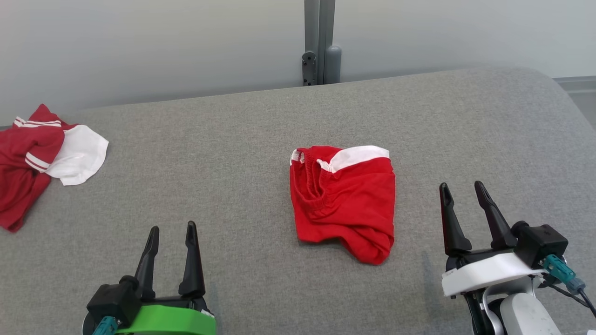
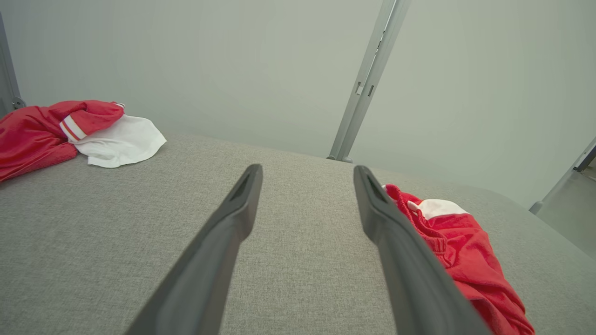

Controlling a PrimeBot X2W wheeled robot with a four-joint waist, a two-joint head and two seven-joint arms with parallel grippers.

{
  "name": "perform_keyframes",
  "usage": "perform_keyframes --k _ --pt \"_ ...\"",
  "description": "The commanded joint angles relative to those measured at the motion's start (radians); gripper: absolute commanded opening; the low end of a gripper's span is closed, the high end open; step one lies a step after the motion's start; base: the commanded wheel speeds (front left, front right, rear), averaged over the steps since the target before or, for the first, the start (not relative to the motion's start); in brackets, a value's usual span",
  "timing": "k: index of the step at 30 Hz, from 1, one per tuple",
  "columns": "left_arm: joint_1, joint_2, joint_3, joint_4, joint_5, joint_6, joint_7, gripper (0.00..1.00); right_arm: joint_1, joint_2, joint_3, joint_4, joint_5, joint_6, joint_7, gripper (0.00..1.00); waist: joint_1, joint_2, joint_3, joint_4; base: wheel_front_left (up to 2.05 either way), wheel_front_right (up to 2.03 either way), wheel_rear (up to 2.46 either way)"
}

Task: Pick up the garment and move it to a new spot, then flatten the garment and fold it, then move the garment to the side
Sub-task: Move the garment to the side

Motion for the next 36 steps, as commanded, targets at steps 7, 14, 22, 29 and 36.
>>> perform_keyframes --k 7,14,22,29,36 --pt "0.003 0.002 0.003 -0.003 0.003 0.001 0.000 1.00 -0.008 -0.001 0.001 0.009 -0.001 0.000 -0.003 1.00 0.0000 0.0000 0.001 0.006 0.00 0.00 0.00" --pt "-0.001 0.002 0.000 -0.005 0.005 -0.001 0.000 1.00 -0.026 -0.001 0.005 0.038 -0.013 0.000 -0.003 1.00 0.0000 0.0000 0.006 0.009 0.00 0.00 0.00" --pt "-0.024 0.002 -0.014 -0.003 0.000 -0.003 0.000 1.00 -0.151 -0.011 -0.006 0.132 -0.018 0.000 0.145 1.00 0.0000 0.0000 0.033 0.021 0.00 0.00 0.00" --pt "-0.053 0.002 -0.032 0.001 -0.009 -0.005 0.000 1.00 -0.294 -0.070 0.016 0.265 0.083 0.000 0.396 1.00 0.0000 0.0000 0.079 0.057 0.00 0.00 0.00" --pt "-0.082 0.002 -0.047 0.006 -0.019 -0.003 0.000 1.00 -0.383 -0.111 0.065 0.398 0.201 0.000 0.544 1.00 0.0000 0.0000 0.129 0.110 0.00 0.00 0.00"
